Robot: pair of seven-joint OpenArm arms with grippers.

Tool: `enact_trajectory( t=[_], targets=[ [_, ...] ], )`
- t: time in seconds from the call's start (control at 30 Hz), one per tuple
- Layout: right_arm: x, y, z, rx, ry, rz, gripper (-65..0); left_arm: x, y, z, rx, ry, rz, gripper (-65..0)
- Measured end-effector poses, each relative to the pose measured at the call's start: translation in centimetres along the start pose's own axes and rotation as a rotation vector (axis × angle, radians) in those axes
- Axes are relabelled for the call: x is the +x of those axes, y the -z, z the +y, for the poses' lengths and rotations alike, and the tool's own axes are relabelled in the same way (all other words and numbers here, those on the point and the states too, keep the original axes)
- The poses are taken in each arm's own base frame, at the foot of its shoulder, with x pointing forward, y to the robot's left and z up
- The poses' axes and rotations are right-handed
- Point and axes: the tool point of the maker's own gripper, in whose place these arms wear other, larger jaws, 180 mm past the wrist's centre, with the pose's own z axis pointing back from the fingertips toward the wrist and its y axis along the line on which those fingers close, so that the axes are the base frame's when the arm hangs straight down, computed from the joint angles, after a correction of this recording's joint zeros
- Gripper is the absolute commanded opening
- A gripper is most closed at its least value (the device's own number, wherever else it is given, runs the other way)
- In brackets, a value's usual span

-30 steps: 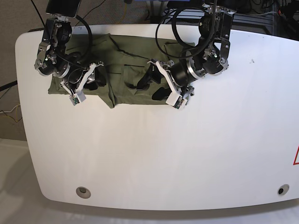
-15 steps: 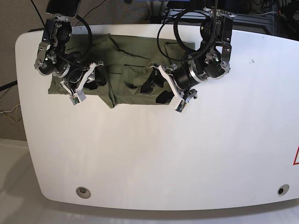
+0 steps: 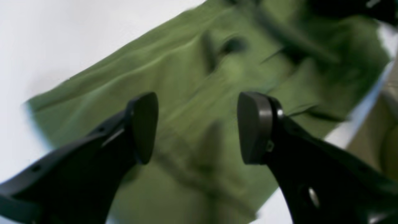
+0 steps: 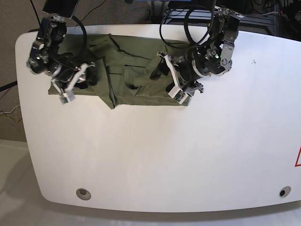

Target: Fold the T-shirt properly

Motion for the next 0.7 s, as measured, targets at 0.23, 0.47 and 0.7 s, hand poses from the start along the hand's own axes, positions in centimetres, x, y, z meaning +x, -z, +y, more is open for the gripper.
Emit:
enact_trajectory(
  t=[0.23,0.47,0.7],
  targets=[
    [0.1,-6.4,-7.7,-0.231,0.051,0.008,-42.3,-0.6,-1.0,2.7,0.063,-0.007,0.015,-26.3],
    [-2.0,-4.5,-5.8,-0.148,0.104,0.039,-42.2,-3.2,-0.7,4.0,0.078,-0.029,0.068,-26.2],
    [-3.2,-4.5,-6.1,-0.161,0.117,0.072,-43.0,-4.1,-0.8,6.5,0.133,-0.041,0.101,-26.1]
  ],
)
